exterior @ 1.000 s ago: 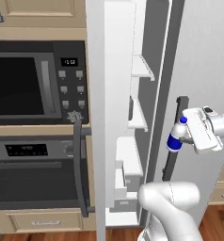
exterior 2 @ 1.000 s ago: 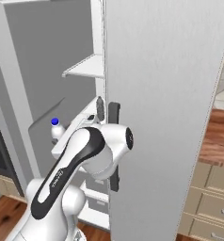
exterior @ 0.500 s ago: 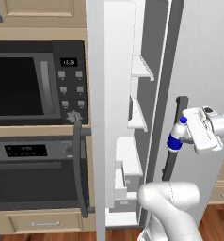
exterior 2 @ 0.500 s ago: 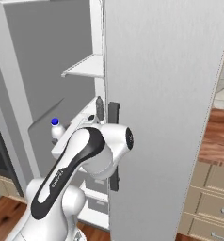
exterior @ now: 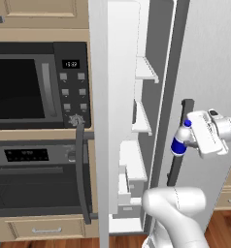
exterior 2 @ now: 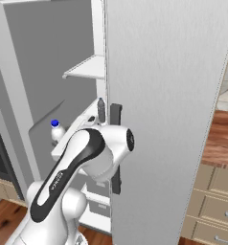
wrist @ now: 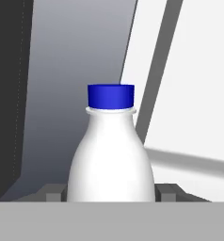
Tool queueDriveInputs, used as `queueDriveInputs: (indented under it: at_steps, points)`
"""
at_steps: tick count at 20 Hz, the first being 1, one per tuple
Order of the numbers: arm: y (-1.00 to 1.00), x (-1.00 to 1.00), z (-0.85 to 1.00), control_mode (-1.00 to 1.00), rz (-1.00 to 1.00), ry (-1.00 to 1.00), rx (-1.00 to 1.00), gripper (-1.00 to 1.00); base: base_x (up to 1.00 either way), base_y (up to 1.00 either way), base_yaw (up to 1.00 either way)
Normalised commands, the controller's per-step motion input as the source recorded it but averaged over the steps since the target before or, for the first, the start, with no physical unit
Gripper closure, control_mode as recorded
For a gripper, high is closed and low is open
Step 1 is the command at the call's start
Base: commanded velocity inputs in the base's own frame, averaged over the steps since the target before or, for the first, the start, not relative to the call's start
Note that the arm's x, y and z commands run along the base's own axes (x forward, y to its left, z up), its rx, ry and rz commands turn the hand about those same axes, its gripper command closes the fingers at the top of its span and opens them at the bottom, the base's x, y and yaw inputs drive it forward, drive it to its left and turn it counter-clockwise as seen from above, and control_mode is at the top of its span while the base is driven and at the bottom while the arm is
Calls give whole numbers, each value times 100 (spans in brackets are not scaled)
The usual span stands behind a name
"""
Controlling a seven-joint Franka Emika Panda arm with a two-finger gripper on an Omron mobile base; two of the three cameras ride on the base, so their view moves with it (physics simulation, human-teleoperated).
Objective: Take the bottled waters from the counter and place them in the freezer to freeze. Close the freezer door after placing the bottles.
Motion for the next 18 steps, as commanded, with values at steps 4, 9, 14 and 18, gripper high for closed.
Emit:
queueDriveInputs:
  at_steps: [4,9,14,18]
  points:
    - [8,27,23,-100,-22,1,2,100,0,0,0]
    - [10,24,37,-100,-32,1,1,100,0,0,0]
    - [28,12,29,-100,-25,1,4,100,0,0,0]
    - [25,21,41,-100,-34,11,4,100,0,0,0]
